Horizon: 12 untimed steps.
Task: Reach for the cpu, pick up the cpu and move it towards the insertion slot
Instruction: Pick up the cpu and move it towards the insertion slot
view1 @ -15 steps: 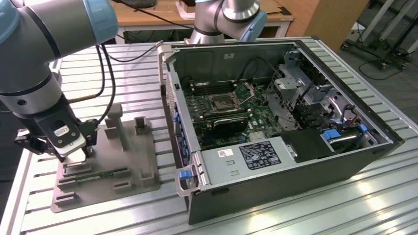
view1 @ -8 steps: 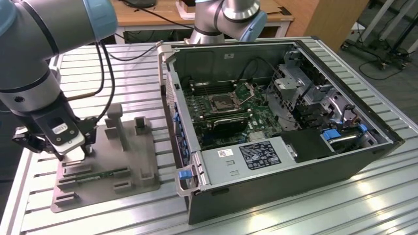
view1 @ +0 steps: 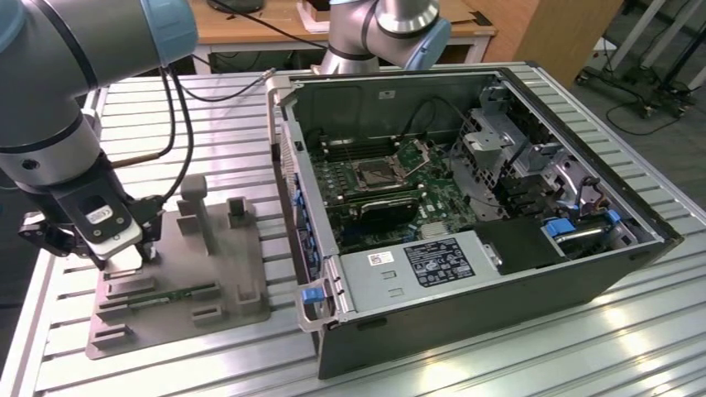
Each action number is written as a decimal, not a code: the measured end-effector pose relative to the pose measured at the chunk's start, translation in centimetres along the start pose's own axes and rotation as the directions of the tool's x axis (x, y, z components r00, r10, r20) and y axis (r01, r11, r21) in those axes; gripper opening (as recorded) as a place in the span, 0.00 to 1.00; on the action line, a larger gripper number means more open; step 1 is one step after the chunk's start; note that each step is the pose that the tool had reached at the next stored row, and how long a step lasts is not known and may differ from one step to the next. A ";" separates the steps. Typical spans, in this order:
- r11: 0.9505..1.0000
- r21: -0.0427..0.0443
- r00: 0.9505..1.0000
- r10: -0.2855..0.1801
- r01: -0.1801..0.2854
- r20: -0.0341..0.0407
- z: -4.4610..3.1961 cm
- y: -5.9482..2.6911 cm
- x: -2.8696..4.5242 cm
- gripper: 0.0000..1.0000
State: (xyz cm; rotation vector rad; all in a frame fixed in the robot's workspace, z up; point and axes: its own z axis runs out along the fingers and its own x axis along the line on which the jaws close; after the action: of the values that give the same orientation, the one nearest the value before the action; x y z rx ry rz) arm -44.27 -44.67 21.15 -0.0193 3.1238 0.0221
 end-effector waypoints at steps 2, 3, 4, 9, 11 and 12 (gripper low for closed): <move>1.000 0.000 1.000 0.000 0.000 0.000 0.00 0.00 0.00 0.55; 1.000 0.000 1.000 0.000 0.000 0.000 0.00 0.00 0.00 0.55; 1.000 0.000 1.000 0.000 0.000 0.000 0.00 0.00 0.00 0.55; 1.000 0.000 1.000 0.000 0.000 0.000 -0.11 0.00 0.00 0.55; 1.000 0.000 1.000 0.000 0.000 0.000 -0.24 0.00 0.00 0.55; 1.000 0.000 1.000 0.000 0.000 0.000 -0.34 0.01 -0.01 0.55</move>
State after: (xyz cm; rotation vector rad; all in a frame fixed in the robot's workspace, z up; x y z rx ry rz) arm -44.27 -44.67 21.49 -0.0192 3.1238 0.0220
